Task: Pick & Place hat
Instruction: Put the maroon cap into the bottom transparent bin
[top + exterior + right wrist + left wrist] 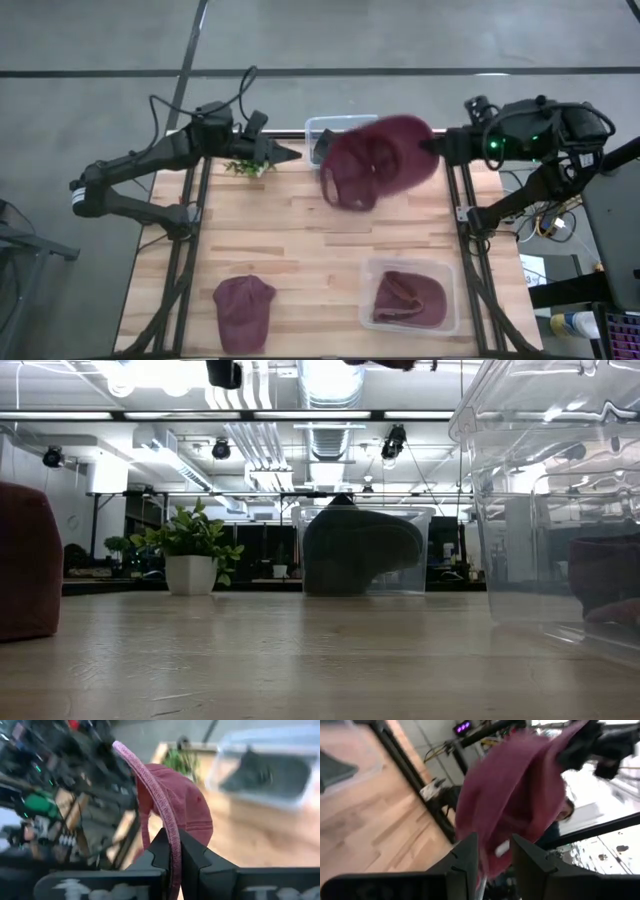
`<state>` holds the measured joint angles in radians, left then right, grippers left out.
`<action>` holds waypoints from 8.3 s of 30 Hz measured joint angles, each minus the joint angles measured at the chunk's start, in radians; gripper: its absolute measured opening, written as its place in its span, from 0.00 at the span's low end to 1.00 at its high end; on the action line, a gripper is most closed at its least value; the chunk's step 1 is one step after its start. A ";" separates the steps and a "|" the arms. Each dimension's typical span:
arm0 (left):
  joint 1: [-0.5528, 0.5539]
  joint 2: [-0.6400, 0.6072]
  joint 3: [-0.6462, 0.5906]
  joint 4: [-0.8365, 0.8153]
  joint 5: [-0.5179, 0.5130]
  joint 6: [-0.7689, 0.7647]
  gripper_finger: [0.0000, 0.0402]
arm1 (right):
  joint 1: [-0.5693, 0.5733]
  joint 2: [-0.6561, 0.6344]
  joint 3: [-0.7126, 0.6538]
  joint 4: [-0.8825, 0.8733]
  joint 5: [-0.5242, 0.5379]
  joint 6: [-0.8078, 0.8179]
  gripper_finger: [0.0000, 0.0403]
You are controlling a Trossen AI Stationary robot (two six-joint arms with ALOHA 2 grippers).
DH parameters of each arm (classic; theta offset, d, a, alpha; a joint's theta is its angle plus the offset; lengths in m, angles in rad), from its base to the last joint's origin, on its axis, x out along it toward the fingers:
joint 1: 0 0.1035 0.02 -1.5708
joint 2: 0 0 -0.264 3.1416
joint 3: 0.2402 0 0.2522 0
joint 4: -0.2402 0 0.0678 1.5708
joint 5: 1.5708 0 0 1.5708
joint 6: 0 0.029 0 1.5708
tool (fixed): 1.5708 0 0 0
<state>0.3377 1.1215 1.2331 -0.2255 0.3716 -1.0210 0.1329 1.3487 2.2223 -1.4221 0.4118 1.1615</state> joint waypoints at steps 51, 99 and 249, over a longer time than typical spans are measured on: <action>-0.034 0.084 -0.011 0.347 -0.094 -0.179 0.26 | -0.003 0.078 -0.005 0.392 0.238 -0.315 0.03; 0.118 0.204 0.475 -0.336 0.235 -0.101 0.26 | -0.100 0.283 -0.024 0.594 0.081 -0.488 0.03; 0.197 0.175 0.808 0.245 0.239 0.047 0.26 | -0.559 0.141 -0.085 0.870 -1.210 -0.069 0.03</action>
<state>0.5350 1.2967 2.0407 0.0197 0.6109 -0.9741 -0.4256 1.4899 2.1372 -0.5526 -0.7980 1.0925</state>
